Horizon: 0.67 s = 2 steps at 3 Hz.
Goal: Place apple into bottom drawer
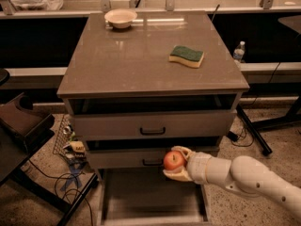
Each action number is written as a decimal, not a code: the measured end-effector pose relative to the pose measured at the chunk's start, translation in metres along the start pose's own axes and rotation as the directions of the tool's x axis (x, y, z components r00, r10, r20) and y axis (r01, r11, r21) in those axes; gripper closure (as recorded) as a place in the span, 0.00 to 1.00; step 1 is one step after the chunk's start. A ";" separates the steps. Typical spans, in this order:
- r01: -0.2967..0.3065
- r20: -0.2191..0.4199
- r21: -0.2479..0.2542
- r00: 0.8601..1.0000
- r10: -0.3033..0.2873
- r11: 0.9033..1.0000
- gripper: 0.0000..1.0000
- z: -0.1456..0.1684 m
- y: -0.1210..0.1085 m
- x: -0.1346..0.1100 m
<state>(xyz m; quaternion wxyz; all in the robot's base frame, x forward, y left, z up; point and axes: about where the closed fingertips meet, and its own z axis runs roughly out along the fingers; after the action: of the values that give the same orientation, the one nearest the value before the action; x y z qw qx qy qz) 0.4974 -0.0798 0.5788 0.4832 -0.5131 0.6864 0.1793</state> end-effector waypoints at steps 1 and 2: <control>0.007 0.020 -0.078 1.000 -0.006 0.997 1.00 0.010 0.025 0.059; -0.022 0.000 -0.147 1.000 0.022 0.989 1.00 0.022 0.053 0.116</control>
Offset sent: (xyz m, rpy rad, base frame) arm -0.0518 -0.0359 -0.1740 0.0018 0.1476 0.1463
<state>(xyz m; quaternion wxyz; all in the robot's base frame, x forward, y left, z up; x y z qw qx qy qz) 0.4606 -0.1032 0.4571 0.4425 -0.5394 0.6767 0.2352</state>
